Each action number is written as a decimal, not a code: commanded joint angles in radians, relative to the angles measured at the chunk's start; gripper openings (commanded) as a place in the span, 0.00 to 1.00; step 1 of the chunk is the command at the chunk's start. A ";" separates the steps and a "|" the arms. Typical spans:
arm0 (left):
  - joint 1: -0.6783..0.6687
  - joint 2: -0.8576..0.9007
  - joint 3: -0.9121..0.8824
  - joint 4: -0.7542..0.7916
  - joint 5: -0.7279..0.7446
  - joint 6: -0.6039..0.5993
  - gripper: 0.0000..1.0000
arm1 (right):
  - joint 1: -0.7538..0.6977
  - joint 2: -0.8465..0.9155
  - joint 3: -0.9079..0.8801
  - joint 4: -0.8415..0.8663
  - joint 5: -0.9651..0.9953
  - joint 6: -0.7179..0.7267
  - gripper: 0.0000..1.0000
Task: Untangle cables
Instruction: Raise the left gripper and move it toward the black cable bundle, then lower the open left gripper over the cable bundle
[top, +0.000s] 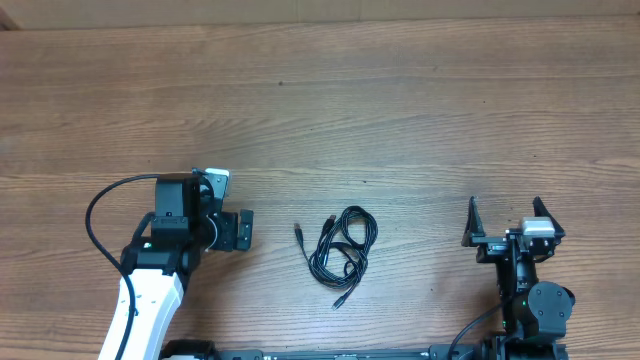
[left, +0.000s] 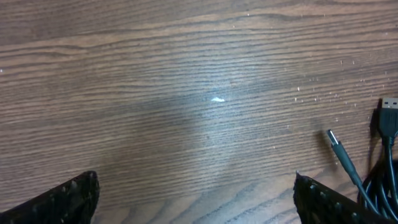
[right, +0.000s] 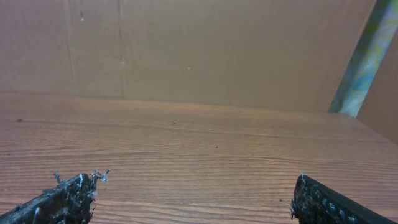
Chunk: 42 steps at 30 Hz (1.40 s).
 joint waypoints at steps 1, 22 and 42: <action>-0.029 0.002 0.026 -0.008 0.039 0.019 1.00 | 0.003 -0.002 -0.010 0.005 0.009 0.003 1.00; -0.318 0.003 0.025 0.065 0.060 -0.061 1.00 | 0.003 -0.002 -0.010 0.005 0.009 0.003 1.00; -0.531 0.310 0.328 0.012 -0.048 -0.180 1.00 | 0.003 -0.002 -0.010 0.005 0.009 0.003 1.00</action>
